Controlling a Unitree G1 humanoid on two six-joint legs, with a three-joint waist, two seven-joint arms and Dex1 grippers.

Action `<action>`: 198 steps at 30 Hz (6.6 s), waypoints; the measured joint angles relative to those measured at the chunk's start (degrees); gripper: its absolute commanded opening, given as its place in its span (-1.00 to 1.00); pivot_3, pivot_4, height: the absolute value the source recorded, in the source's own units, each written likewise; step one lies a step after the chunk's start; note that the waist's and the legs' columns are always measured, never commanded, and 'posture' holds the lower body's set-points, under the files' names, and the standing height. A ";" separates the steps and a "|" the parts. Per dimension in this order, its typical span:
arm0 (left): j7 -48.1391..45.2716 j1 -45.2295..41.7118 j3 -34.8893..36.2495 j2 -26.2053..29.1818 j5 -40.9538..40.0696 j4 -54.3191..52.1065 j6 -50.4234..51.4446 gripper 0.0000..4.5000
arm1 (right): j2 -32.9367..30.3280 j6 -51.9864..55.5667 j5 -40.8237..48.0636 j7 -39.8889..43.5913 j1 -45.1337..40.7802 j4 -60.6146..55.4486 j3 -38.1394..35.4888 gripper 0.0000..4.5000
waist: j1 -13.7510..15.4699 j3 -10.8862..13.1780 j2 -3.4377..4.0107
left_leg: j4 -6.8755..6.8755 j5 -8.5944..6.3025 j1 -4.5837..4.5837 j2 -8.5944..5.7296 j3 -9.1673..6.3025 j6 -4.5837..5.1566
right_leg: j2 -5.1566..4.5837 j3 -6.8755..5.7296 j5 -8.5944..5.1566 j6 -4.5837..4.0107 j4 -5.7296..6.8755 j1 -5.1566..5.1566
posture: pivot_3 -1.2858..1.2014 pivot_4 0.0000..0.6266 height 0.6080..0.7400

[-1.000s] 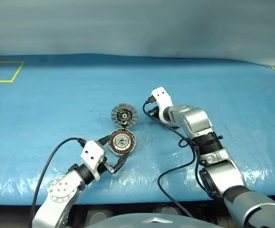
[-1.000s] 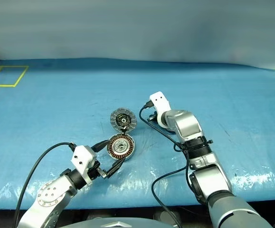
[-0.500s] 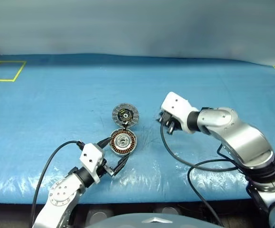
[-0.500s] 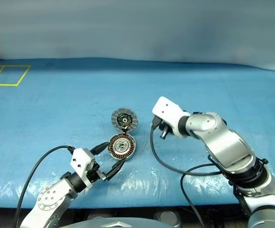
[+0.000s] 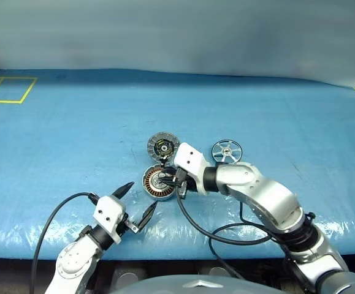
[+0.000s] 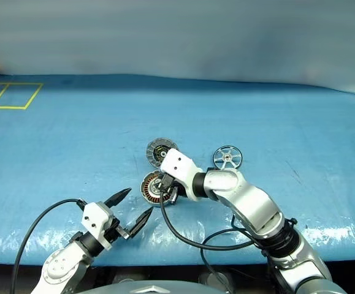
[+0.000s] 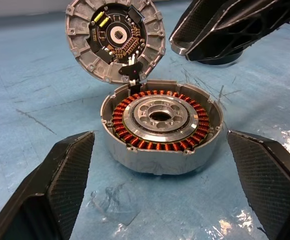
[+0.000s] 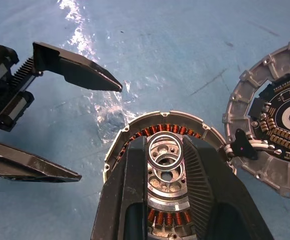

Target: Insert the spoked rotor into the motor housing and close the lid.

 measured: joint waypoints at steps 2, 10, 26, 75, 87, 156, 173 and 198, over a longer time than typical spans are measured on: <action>-0.01 -0.12 0.03 -0.34 -0.06 0.09 -0.59 1.00 | 1.68 -1.03 -0.78 -0.91 0.01 2.87 0.76 -0.71 | -0.01 0.00 0.00 | 0.00 0.00 0.00 0.00 0.00 0.00 | 0.00 0.00 0.01 0.00 0.02 0.00 | 0.03 -0.52 1.00; -0.22 -0.92 -0.01 -0.60 -0.11 1.67 -1.61 1.00 | 4.98 -3.19 -2.89 -2.28 0.08 7.60 1.65 -0.71 | -0.04 0.00 0.00 | -0.03 0.00 -0.01 0.01 0.00 0.00 | 0.01 0.00 0.01 0.00 0.04 -0.01 | 0.03 -0.52 1.00; -1.36 -1.20 -0.19 -0.65 -0.36 1.72 -1.45 1.00 | 4.74 -2.77 -4.38 -1.86 1.43 8.39 2.58 -0.71 | -0.07 0.00 0.00 | -0.02 0.00 0.00 0.01 -0.01 0.00 | 0.01 0.00 0.01 0.00 0.04 -0.01 | 0.03 -0.52 1.00; -1.02 -2.39 -0.56 -1.01 -1.46 1.71 -0.20 1.00 | 9.88 5.10 3.14 -6.35 4.24 7.09 -3.56 -0.99 | -0.14 0.00 0.00 | -0.02 -0.01 -0.01 0.01 0.00 0.01 | 0.01 0.00 0.01 0.01 0.05 -0.01 | 0.03 -0.52 1.00; -0.75 -2.14 -0.63 -1.01 -1.46 1.70 -0.12 1.00 | 10.16 4.35 2.23 -6.51 4.16 7.60 -2.84 -0.99 | -0.35 0.00 0.00 | -0.02 -0.01 0.01 0.01 0.00 0.01 | 0.01 0.01 0.02 0.00 0.05 -0.01 | 0.03 -0.52 1.00; -0.13 -1.83 -1.77 -0.87 -1.47 1.71 -0.12 1.00 | 10.94 6.13 4.74 -6.67 3.43 9.17 -6.29 -0.99 | -0.47 0.00 0.00 | -0.06 -0.01 -0.06 0.01 0.00 0.00 | 0.01 0.01 0.01 0.00 0.04 -0.08 | 0.03 -0.52 1.00; -0.04 -1.01 -1.76 -0.87 -1.46 1.71 -0.13 1.00 | 10.18 5.76 3.93 -6.26 3.19 8.46 -4.23 -0.99 | -0.46 0.00 0.00 | -0.06 -0.01 -0.07 0.01 0.00 0.00 | 0.01 0.01 0.01 -0.01 0.04 -0.08 | 0.03 -0.52 1.00; -0.23 -2.79 -1.12 -0.36 -1.30 1.69 -0.04 1.00 | -15.74 15.76 -2.96 -10.31 -2.43 1.47 -12.21 0.13 | 0.07 0.08 -0.07 | -0.02 -0.05 -0.17 -0.01 0.02 0.07 | -0.01 0.02 0.01 0.01 -0.06 -0.12 | 0.03 -0.52 1.00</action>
